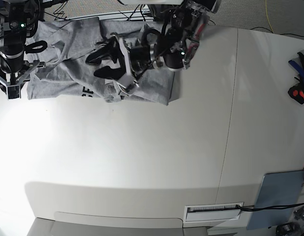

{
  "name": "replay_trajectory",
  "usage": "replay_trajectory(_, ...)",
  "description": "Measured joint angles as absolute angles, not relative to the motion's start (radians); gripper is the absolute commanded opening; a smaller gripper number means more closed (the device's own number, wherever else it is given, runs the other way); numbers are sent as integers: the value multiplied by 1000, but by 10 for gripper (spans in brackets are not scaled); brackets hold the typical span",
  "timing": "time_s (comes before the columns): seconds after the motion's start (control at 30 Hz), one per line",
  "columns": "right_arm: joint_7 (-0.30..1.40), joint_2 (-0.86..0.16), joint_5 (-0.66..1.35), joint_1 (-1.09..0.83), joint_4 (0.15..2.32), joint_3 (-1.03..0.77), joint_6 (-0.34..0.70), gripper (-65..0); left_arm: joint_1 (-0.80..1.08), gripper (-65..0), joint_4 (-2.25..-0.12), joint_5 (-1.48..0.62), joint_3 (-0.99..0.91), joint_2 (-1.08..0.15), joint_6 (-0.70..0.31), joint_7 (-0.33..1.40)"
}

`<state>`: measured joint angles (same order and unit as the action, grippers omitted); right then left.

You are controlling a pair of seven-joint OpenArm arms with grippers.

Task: Fold the T-shirt properly
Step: 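Fold the strip end with the left gripper toward the right gripper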

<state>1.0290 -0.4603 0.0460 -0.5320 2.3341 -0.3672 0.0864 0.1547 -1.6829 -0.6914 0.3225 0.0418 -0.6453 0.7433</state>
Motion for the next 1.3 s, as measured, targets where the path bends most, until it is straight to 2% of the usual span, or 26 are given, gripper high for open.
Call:
replay_trajectory(0.17,1020,-460,199,-532,2334,-367,86,-478,169,-331,-1705,-686,161,41,-633,897)
replay_trajectory(0.23,1040,-460,256,-532,2334,-367,135,-478,185,-331,-1704,-684,114,40,-610,942)
replay_trajectory(0.47,1106,-461,277,-667,2291,-366,210,-478,222,-331,-1703,-683,97,-15,-562,935)
replay_trajectory(0.67,1107,-462,274,-746,2278,-366,227,-478,223,-331,-1703,-685,133,-12,-549,935)
replay_trajectory(0.77,1115,-462,274,-762,2278,-366,226,-478,223,-331,-1704,-667,178,-12,-479,925)
replay_trajectory(0.97,1123,-462,275,-762,2278,-366,226,-478,223,-330,-1703,-474,278,-15,-318,791)
replay_trajectory(1.13,1122,-462,275,-762,2278,-366,226,-478,221,-330,-1703,-459,269,-14,-338,758)
replay_trajectory(1.3,1123,-462,275,-762,2278,-366,226,-478,221,-330,-1703,-459,163,-14,-347,761)
